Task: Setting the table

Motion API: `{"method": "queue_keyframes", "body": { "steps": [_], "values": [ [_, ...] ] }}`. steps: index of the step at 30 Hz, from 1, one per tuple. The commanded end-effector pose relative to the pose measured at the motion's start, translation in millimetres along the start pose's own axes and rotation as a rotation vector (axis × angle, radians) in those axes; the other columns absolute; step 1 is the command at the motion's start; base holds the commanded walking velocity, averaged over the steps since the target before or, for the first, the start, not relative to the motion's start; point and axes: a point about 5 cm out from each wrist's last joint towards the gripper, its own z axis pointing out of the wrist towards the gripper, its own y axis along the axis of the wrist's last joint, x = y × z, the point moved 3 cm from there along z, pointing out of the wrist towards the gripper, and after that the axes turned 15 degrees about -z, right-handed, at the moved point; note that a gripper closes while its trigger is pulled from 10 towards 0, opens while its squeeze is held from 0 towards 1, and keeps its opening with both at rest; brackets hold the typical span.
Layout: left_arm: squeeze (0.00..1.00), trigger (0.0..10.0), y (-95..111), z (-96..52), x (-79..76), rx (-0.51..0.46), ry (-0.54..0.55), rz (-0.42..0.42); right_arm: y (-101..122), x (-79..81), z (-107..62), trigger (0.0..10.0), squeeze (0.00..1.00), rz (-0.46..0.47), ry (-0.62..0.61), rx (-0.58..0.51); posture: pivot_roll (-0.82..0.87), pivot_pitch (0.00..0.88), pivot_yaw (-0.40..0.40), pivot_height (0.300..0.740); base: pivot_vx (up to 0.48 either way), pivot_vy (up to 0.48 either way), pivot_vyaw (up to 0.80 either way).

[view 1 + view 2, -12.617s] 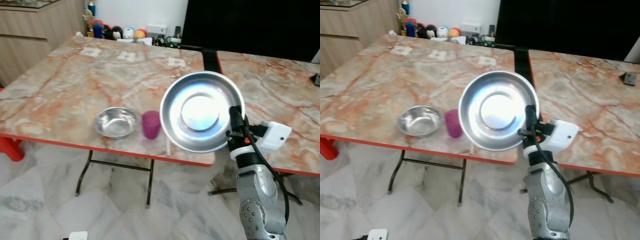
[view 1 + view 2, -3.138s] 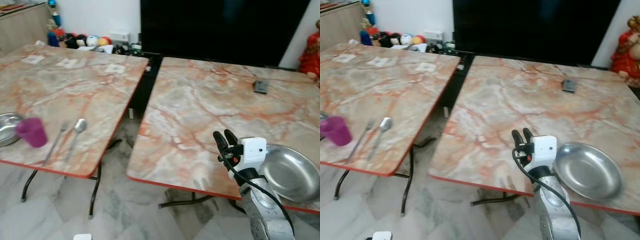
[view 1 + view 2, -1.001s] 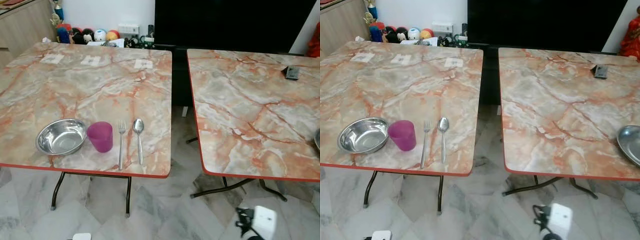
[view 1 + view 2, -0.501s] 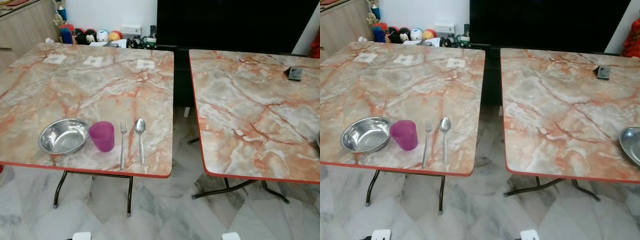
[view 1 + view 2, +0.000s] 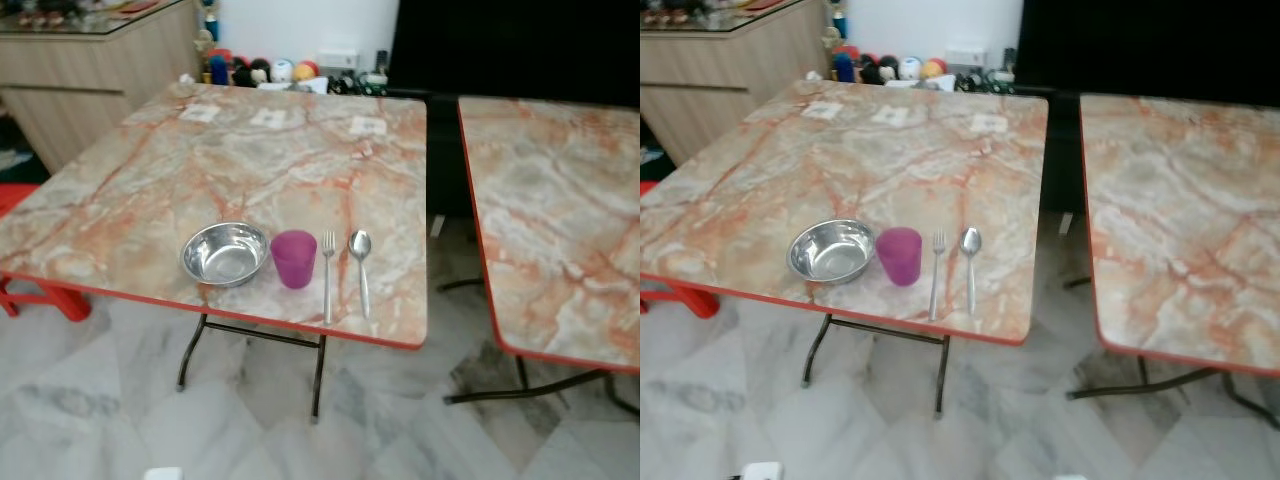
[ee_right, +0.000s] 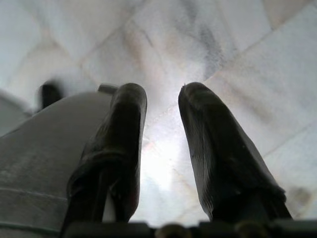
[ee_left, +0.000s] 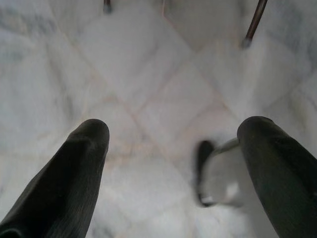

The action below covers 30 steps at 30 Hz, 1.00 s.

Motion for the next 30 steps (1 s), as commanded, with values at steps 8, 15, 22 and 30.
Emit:
{"method": "queue_keyframes", "body": {
  "steps": [8,15,22,30],
  "values": [
    [0.0,10.0,-2.6,-1.9,9.8,0.013,0.027,0.004,11.9,-0.1,1.7,10.0,0.0,0.05,-0.031,-0.055,0.05,0.092,-0.023,0.74,0.0,0.354,0.0],
    [0.0,10.0,-3.4,-2.3,10.5,0.013,0.029,0.005,11.0,-1.2,1.3,10.0,0.0,0.066,-0.035,-0.057,0.05,0.095,-0.026,0.74,0.0,0.0,-0.22],
    [0.0,10.0,-0.9,-2.4,12.9,0.002,0.031,0.002,11.1,-1.5,1.5,10.0,0.0,0.062,-0.034,-0.054,0.06,0.096,-0.026,0.74,0.0,0.0,-0.75],
    [0.0,10.0,6.2,-0.6,10.9,-0.024,0.023,0.003,12.6,-1.1,1.7,10.0,0.0,0.061,-0.027,-0.059,0.06,0.098,-0.024,0.74,0.0,0.0,-0.74]
  ]
}}
